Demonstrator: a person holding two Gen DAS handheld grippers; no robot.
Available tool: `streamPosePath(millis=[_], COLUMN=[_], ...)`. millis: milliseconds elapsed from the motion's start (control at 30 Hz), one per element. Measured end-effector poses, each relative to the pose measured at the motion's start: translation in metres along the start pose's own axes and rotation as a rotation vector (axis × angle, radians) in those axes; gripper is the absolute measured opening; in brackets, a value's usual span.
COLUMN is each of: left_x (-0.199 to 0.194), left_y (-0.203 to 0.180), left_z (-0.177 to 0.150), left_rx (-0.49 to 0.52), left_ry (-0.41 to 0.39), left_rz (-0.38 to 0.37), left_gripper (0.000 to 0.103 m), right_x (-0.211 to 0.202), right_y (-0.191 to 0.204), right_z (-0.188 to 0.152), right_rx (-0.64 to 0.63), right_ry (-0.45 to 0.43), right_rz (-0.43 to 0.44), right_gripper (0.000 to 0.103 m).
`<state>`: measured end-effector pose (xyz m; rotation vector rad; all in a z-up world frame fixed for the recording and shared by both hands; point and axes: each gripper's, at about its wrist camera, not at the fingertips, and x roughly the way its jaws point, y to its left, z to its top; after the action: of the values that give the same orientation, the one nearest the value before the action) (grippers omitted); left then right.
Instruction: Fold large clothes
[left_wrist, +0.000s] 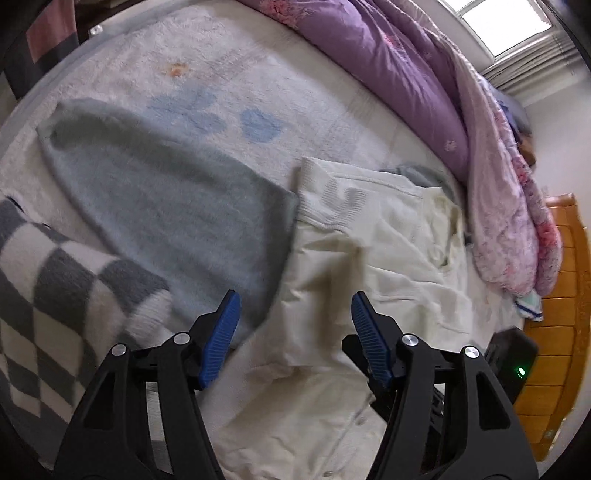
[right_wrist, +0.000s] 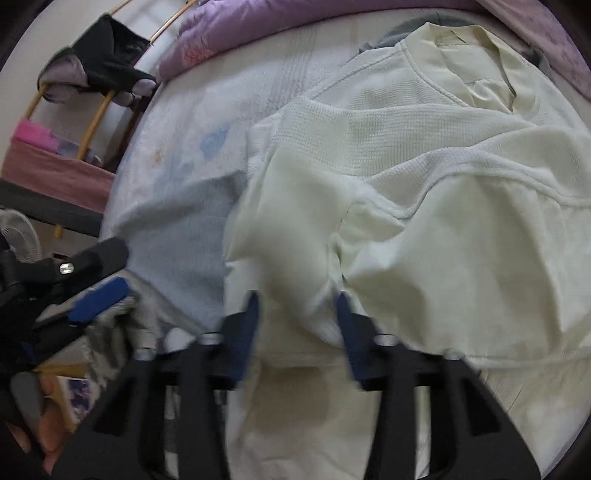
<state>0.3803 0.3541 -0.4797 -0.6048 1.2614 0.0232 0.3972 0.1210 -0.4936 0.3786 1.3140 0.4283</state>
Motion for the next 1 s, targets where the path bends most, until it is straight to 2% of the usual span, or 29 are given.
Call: streamPosePath(millis=[67,133,233,300,333,400,433,467,500,533,600,633,700,800,833,867,900,933,967,1000], left_x=[0.002,0.008,0.028,0.047,0.056,0.088,0.108,0.123,0.137,0.15,0.158,0.155,0.153,0.154,0.154,0.153,0.151,0.147,0.138,0.126], left_y=[-0.01,-0.026,-0.054,-0.074,-0.081,-0.095,-0.101,-0.103,-0.103,-0.096,-0.076,-0.066,-0.05,-0.052,-0.054,-0.057,-0.062,-0.066,-0.073,-0.08], left_z=[-0.003,-0.006,-0.01,-0.011,-0.013,-0.016,-0.018,-0.019,-0.019,-0.018,-0.012,-0.008,-0.003,-0.002,-0.002,0.0,0.001,0.003,0.008,0.015], left_rx=[0.002,0.04,0.099,0.131,0.146,0.176,0.199,0.228,0.257,0.248,0.16,0.105,0.016,0.05,0.054,0.054,0.057,0.061,0.075,0.097], left_ry=[-0.008,-0.002,0.036,0.063,0.073,0.125,0.164,0.182,0.191,0.206,0.204,0.192,0.202,0.209,0.213,0.222,0.235,0.24,0.229,0.201], left_rz=[-0.015,-0.012,-0.017,-0.046,-0.057,-0.093,-0.053,-0.009,0.053,0.101,0.12,0.1,0.031,0.036,0.046,0.049,0.051,0.047,0.034,0.011], left_gripper=[0.07,0.072,0.072,0.072,0.072,0.072,0.072,0.072,0.072,0.069,0.042,0.04,0.039,0.039,0.039,0.041,0.048,0.056,0.074,0.08], right_x=[-0.028,-0.05,-0.079,-0.099,-0.106,-0.123,-0.131,-0.138,-0.143,-0.147,-0.146,-0.143,-0.129,-0.095,-0.091,-0.091,-0.093,-0.099,-0.104,-0.114], right_y=[-0.006,-0.018,-0.063,-0.108,-0.127,-0.172,-0.195,-0.215,-0.234,-0.251,-0.277,-0.286,-0.309,-0.334,-0.341,-0.345,-0.346,-0.344,-0.343,-0.338], right_z=[0.002,0.002,0.008,0.014,0.018,0.025,0.027,0.03,0.033,0.036,0.041,0.042,0.042,0.035,0.032,0.032,0.034,0.037,0.039,0.044], right_rx=[-0.005,0.011,0.055,0.084,0.094,0.132,0.166,0.197,0.224,0.256,0.29,0.301,0.353,0.365,0.384,0.404,0.425,0.431,0.428,0.413], right_ry=[-0.046,-0.076,-0.11,-0.121,-0.126,-0.133,-0.134,-0.142,-0.144,-0.139,-0.118,-0.11,-0.06,0.062,0.059,0.056,0.066,0.072,0.069,0.053], right_rz=[0.023,0.011,-0.047,-0.126,-0.151,-0.228,-0.257,-0.272,-0.292,-0.322,-0.337,-0.337,-0.262,-0.326,-0.306,-0.293,-0.281,-0.275,-0.268,-0.248], right_gripper=[0.062,0.062,0.062,0.061,0.058,0.038,0.035,0.026,0.024,0.024,0.024,0.024,0.024,0.021,0.021,0.021,0.022,0.024,0.024,0.026])
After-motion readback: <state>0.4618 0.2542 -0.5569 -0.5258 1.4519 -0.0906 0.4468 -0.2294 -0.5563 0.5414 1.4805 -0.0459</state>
